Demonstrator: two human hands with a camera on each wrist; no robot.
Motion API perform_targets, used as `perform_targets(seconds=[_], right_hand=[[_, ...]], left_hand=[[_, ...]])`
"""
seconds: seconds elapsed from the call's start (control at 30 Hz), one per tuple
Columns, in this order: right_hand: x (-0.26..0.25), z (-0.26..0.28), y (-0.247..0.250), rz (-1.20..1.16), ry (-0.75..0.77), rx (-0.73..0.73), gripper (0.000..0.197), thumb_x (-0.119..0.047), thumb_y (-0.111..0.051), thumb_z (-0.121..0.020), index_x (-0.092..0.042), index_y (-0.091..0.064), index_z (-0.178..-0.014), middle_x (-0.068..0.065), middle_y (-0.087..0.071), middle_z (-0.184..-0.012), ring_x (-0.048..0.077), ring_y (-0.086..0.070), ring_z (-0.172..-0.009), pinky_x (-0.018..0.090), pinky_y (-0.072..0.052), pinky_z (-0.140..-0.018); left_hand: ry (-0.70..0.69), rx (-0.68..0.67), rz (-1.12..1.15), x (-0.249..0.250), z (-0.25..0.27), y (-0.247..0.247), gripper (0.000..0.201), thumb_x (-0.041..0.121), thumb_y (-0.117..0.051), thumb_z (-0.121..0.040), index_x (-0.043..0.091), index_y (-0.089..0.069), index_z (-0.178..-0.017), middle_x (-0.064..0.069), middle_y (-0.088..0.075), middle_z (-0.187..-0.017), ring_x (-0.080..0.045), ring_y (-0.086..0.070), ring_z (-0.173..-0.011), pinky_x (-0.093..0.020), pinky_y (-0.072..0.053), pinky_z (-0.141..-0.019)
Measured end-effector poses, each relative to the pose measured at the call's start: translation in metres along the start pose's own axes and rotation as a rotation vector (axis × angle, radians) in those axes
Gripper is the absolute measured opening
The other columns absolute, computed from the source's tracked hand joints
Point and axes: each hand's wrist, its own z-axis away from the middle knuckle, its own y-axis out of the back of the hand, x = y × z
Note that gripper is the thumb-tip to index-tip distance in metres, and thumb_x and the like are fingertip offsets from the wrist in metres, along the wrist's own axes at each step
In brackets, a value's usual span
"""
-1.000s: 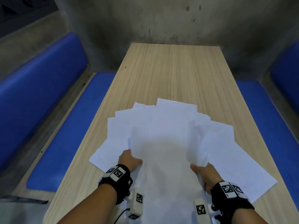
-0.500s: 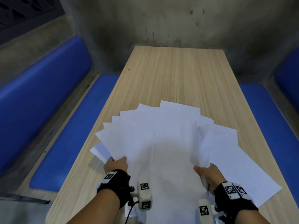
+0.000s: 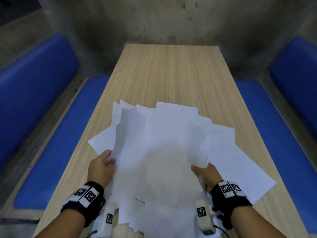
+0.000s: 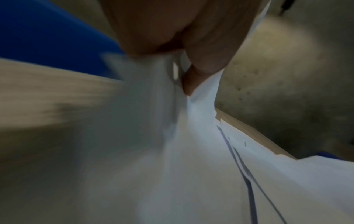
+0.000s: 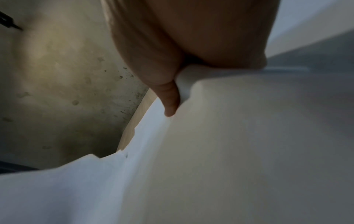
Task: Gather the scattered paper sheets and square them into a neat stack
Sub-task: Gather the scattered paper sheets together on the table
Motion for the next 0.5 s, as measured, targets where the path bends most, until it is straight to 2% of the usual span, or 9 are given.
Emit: perform_targets(seconds=[0.07, 0.13, 0.27, 0.33, 0.37, 0.4, 0.43, 0.47, 0.5], right_hand=[[-0.001, 0.000, -0.001, -0.001, -0.012, 0.005, 0.019, -0.001, -0.065, -0.085, -0.008, -0.064, -0.102, 0.014, -0.069, -0.098, 0.029, -0.066, -0.089, 0.044, -0.052, -0.095], [0.000, -0.001, 0.000, 0.001, -0.017, 0.019, 0.019, -0.003, -0.066, -0.084, -0.008, -0.063, -0.103, 0.014, -0.069, -0.099, 0.032, -0.066, -0.095, 0.049, -0.050, -0.098], [0.001, 0.000, 0.003, -0.009, -0.026, 0.032, 0.021, -0.003, -0.066, -0.085, -0.007, -0.062, -0.105, 0.015, -0.069, -0.105, 0.032, -0.065, -0.096, 0.049, -0.049, -0.099], [0.005, -0.002, 0.004, -0.005, -0.017, 0.035, 0.041, -0.005, -0.069, -0.082, -0.002, -0.059, -0.122, 0.015, -0.070, -0.110, 0.031, -0.067, -0.097, 0.050, -0.050, -0.099], [0.009, -0.005, 0.005, 0.001, -0.010, 0.035, 0.056, -0.007, -0.070, -0.080, -0.003, -0.052, -0.133, 0.013, -0.071, -0.109, 0.029, -0.068, -0.095, 0.049, -0.051, -0.098], [0.012, -0.008, 0.006, 0.002, -0.003, 0.032, 0.066, -0.008, -0.071, -0.079, -0.006, -0.046, -0.140, 0.011, -0.071, -0.107, 0.026, -0.069, -0.093, 0.048, -0.051, -0.097], [0.017, -0.013, 0.007, 0.003, 0.001, 0.031, 0.071, -0.009, -0.072, -0.079, -0.007, -0.042, -0.143, 0.009, -0.071, -0.105, 0.024, -0.069, -0.092, 0.047, -0.052, -0.096], [0.016, -0.013, 0.007, 0.003, -0.004, 0.023, 0.071, -0.009, -0.072, -0.079, -0.008, -0.042, -0.144, 0.008, -0.071, -0.104, 0.024, -0.069, -0.092, 0.047, -0.052, -0.096], [0.017, -0.012, 0.007, 0.006, -0.009, 0.025, 0.070, -0.010, -0.072, -0.079, -0.007, -0.044, -0.142, 0.008, -0.071, -0.104, 0.026, -0.068, -0.094, 0.047, -0.051, -0.097]], left_hand=[[-0.072, 0.025, -0.043, 0.001, -0.007, 0.009, 0.022, 0.010, -0.056, -0.087, 0.021, -0.054, -0.068, -0.004, -0.054, -0.059, -0.024, -0.049, -0.057, -0.020, -0.036, -0.051], [-0.116, 0.043, -0.053, 0.008, -0.011, 0.017, 0.025, 0.012, -0.057, -0.088, 0.022, -0.052, -0.065, -0.008, -0.055, -0.059, -0.029, -0.050, -0.061, -0.026, -0.037, -0.053], [-0.202, 0.100, -0.049, 0.018, -0.015, 0.040, 0.009, 0.014, -0.059, -0.088, 0.009, -0.065, -0.083, -0.018, -0.065, -0.072, -0.034, -0.058, -0.073, -0.035, -0.043, -0.064], [-0.257, 0.133, -0.024, 0.021, -0.020, 0.057, 0.013, 0.022, -0.058, -0.085, 0.012, -0.067, -0.086, -0.016, -0.070, -0.079, -0.034, -0.064, -0.081, -0.039, -0.049, -0.073], [-0.266, 0.144, 0.039, 0.025, -0.023, 0.069, 0.014, 0.024, -0.058, -0.083, 0.015, -0.068, -0.085, -0.011, -0.073, -0.080, -0.027, -0.068, -0.083, -0.037, -0.051, -0.076], [-0.258, 0.164, 0.100, 0.030, -0.027, 0.081, 0.010, 0.024, -0.058, -0.082, 0.020, -0.068, -0.081, -0.001, -0.073, -0.074, -0.012, -0.069, -0.077, -0.028, -0.052, -0.074], [-0.253, 0.171, 0.146, 0.033, -0.031, 0.093, 0.008, 0.022, -0.061, -0.083, 0.022, -0.066, -0.078, 0.005, -0.069, -0.066, 0.004, -0.064, -0.062, -0.018, -0.051, -0.063], [-0.199, 0.174, 0.192, 0.037, -0.035, 0.106, 0.009, 0.022, -0.062, -0.085, 0.020, -0.065, -0.076, 0.006, -0.063, -0.056, 0.007, -0.055, -0.044, -0.015, -0.047, -0.047], [-0.145, 0.192, 0.260, 0.039, -0.041, 0.118, 0.012, 0.024, -0.061, -0.085, 0.016, -0.065, -0.078, 0.004, -0.058, -0.049, 0.002, -0.049, -0.033, -0.015, -0.042, -0.036]])
